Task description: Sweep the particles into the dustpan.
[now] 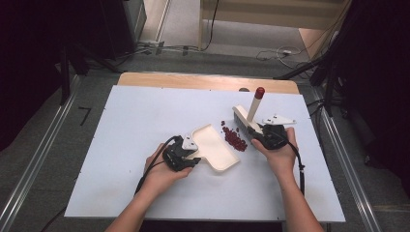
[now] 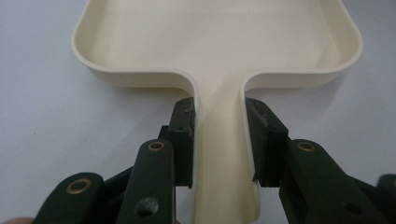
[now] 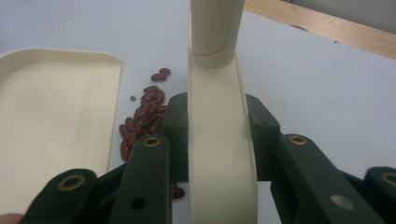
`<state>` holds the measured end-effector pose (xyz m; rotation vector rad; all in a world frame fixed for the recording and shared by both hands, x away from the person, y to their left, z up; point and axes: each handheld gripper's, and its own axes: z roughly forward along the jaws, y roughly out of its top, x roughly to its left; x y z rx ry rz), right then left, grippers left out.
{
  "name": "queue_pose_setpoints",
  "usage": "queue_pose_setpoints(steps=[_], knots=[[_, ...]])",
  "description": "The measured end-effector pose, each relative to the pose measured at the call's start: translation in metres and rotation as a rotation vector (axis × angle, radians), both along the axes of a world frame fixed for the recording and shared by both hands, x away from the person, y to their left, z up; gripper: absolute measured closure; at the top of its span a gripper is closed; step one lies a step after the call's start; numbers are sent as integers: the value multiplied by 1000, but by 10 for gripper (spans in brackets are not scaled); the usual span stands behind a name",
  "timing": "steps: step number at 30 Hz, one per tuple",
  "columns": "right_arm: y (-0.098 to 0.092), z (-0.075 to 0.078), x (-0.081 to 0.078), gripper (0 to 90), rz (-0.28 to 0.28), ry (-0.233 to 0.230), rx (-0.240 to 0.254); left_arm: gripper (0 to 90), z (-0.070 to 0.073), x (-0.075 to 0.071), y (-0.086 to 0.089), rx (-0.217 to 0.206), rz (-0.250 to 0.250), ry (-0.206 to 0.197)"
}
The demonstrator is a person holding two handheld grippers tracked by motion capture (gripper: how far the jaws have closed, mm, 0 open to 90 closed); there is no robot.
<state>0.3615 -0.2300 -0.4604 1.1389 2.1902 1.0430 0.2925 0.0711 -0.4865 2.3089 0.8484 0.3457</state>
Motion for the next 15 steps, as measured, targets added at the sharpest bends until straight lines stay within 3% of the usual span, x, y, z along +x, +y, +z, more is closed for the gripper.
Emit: queue_pose_setpoints(steps=[7, 15], knots=[[16, 1, -9, 654, 27, 8, -8, 665, 0, 1, 0, 0, -1, 5], [41, 1, -24, 653, 100, 15, -10, 665, -1, 2, 0, -1, -3, 8]])
